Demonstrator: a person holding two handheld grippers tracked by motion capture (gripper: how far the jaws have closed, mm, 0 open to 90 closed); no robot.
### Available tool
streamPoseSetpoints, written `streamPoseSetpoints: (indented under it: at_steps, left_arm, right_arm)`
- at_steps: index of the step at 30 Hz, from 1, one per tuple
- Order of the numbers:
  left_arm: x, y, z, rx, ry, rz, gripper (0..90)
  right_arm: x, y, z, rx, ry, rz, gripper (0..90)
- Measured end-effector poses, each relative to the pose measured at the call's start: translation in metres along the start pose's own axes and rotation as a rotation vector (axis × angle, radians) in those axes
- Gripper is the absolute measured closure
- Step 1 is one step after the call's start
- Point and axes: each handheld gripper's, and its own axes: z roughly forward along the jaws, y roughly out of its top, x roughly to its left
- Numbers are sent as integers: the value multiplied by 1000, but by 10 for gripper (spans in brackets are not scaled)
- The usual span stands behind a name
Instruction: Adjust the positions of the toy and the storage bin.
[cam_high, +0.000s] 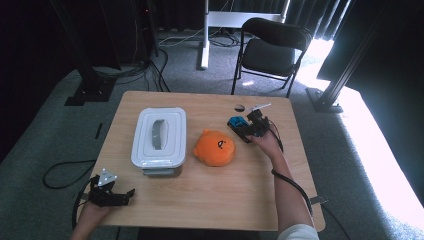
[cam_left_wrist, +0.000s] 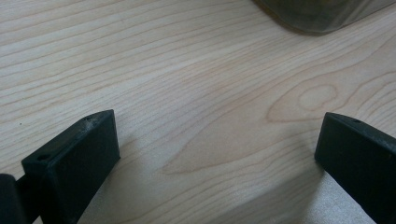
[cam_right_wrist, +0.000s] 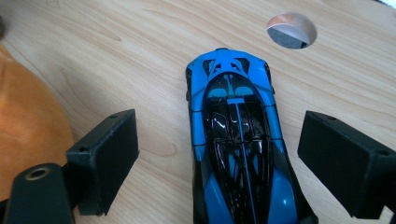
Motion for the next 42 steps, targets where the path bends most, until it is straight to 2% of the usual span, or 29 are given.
streamPoseSetpoints:
  at_steps: [7,14,15,17,18,20,22,25,26,34,36,37,42]
  left_arm:
    - [0,0,0,0,0,0,2]
    - [-1,0,0,1,2,-1,2]
    - [-1,0,0,1,2,-1,2]
    - [-1,0,0,1,3,-2,2]
    - [-1,0,0,1,5,-3,2]
    - [-2,-1,-1,1,9,-9,2]
    - [-3,-1,-1,1,12,-11,2]
    - [-3,-1,-1,1,12,-11,2]
    - [-3,-1,-1,1,13,-11,2]
    - [-5,-2,-2,0,20,-22,2]
    - [-5,-3,-3,2,21,-20,2]
    - [-5,-3,-3,2,21,-20,2]
    - [-5,-3,-3,2,22,-22,2]
  right_arm:
    - [-8,0,13,62,-28,-6,131]
    - [-10,0,27,95,-19,-4,126]
    - [-9,1,29,104,-34,-9,126]
    - [-9,2,33,121,-23,-18,126]
    - [-9,2,35,123,-40,-33,127]
    - [-10,4,37,138,-31,-30,131]
    - [-10,4,40,156,-50,-46,139]
    - [-12,3,46,196,-54,-61,139]
    - [-14,3,48,203,-38,-53,138]
    - [-16,2,54,196,-14,-41,159]
    - [-17,4,55,204,1,-39,165]
    - [-18,4,55,208,18,-40,201]
    - [-18,3,54,192,18,-42,207]
